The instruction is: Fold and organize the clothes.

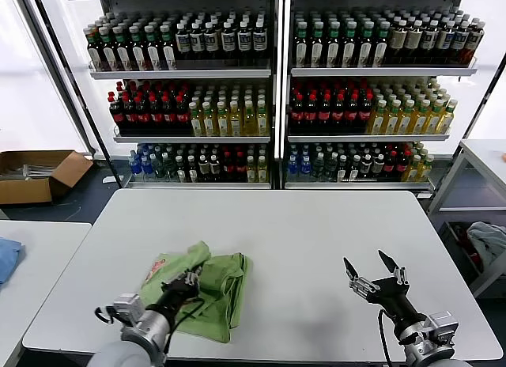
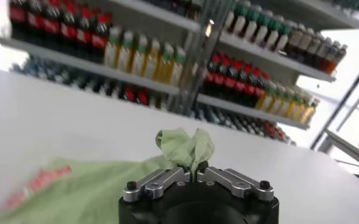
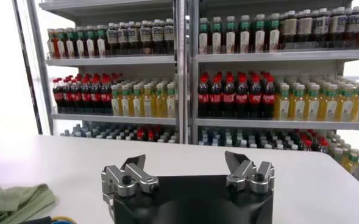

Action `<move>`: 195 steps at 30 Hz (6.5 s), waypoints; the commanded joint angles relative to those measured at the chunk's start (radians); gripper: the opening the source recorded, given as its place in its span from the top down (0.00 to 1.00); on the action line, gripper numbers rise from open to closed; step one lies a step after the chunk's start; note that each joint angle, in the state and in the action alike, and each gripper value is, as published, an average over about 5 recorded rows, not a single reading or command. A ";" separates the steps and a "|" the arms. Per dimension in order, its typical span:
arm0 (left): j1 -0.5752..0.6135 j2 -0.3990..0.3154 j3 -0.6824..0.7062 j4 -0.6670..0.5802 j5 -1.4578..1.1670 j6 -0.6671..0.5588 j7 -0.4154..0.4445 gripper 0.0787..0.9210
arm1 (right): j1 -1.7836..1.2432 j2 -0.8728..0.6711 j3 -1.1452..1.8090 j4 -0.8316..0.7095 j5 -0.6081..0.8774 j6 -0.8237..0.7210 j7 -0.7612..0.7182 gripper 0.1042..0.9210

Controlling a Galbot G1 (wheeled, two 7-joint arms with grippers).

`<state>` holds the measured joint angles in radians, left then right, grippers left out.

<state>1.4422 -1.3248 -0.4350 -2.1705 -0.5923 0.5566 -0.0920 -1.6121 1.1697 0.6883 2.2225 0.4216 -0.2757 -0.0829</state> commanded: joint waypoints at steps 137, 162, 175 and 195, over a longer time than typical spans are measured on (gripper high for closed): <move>-0.258 -0.014 0.281 0.064 -0.346 -0.013 -0.553 0.97 | -0.117 0.137 -0.004 0.031 -0.062 0.063 -0.044 0.12; -0.211 0.035 0.067 -0.066 -0.422 -0.034 -0.414 0.61 | 0.114 0.145 -0.409 -0.099 0.065 -0.159 0.132 0.12; -0.021 0.088 -0.123 -0.208 -0.313 -0.048 -0.353 0.17 | 0.458 0.184 -0.717 -0.378 0.108 -0.300 0.277 0.12; 0.009 0.048 -0.147 -0.202 -0.212 -0.055 -0.305 0.12 | 0.473 0.105 -0.678 -0.327 0.045 -0.299 0.208 0.68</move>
<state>1.4237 -1.2745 -0.5496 -2.3755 -0.8923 0.5097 -0.4409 -1.1683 1.3266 0.0085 1.8766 0.5188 -0.5559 0.1717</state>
